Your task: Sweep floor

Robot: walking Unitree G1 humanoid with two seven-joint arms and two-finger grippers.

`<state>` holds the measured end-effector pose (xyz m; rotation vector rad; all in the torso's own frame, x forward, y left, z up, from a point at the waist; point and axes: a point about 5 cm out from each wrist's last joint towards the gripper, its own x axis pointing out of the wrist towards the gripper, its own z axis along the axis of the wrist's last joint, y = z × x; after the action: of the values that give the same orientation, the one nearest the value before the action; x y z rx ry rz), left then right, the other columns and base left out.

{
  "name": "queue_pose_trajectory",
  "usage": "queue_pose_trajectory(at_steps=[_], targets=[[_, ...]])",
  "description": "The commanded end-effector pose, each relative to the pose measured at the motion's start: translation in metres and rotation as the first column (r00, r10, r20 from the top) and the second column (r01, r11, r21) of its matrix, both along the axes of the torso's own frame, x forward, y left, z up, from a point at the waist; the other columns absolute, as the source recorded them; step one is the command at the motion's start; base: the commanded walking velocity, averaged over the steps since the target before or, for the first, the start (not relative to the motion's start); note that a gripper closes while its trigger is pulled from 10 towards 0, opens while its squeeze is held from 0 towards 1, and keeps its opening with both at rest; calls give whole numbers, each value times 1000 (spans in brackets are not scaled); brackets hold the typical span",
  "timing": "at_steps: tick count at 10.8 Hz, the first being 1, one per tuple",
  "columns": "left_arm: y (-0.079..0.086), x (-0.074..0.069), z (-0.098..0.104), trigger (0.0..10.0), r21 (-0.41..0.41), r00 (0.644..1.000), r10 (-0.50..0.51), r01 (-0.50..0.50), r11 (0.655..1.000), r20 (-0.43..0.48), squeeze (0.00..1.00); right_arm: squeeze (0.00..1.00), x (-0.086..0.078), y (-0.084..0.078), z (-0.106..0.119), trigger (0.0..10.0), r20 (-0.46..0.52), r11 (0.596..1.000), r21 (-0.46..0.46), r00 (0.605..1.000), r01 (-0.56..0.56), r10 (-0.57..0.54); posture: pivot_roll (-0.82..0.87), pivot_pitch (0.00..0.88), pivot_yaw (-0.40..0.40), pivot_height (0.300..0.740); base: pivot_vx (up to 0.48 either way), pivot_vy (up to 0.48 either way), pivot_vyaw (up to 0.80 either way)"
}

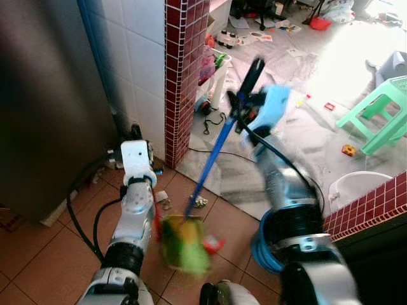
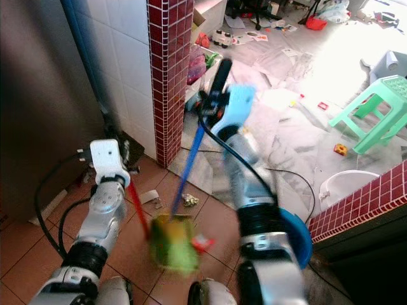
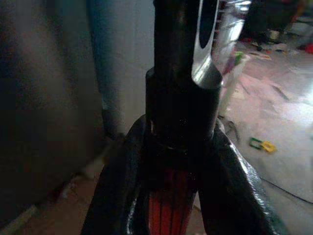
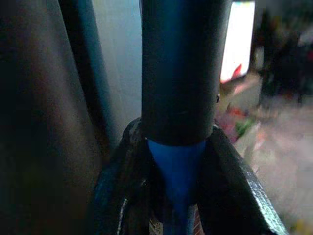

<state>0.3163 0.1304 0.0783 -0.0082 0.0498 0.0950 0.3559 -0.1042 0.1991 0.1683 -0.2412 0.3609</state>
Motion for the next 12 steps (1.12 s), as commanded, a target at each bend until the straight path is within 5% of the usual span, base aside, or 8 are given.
queue_pose_trajectory(at_steps=[1, 3, 6, 12], targets=[[0, 0, 4, 10000, 41, 1000, -16, 16, 999, 10, 0, 0, -5, -9, 29, 10000, 178, 999, -38, 984, 36, -28, -46, 34, -81, 740, 0, 0, 0], [14, -4, 4, 10000, 122, 1000, -4, 6, 993, -17, 0, 0, -10, -19, 11, 10000, 174, 987, -114, 981, 111, -90, -41, 23, -67, 740, 0, 0, 0], [19, -13, 26, 10000, 174, 998, -43, 36, 984, 37, 0, 0, -22, -14, -29, 10000, 99, 961, -224, 985, 160, -141, -5, 30, -59, 740, 0, 0, 0], [13, -19, 9, 10000, 207, 997, -44, 56, 977, -62, 0, 0, -29, -18, -65, 10000, -26, 899, -365, 963, 242, -270, -14, 26, -45, 740, 0, 0, 0]])
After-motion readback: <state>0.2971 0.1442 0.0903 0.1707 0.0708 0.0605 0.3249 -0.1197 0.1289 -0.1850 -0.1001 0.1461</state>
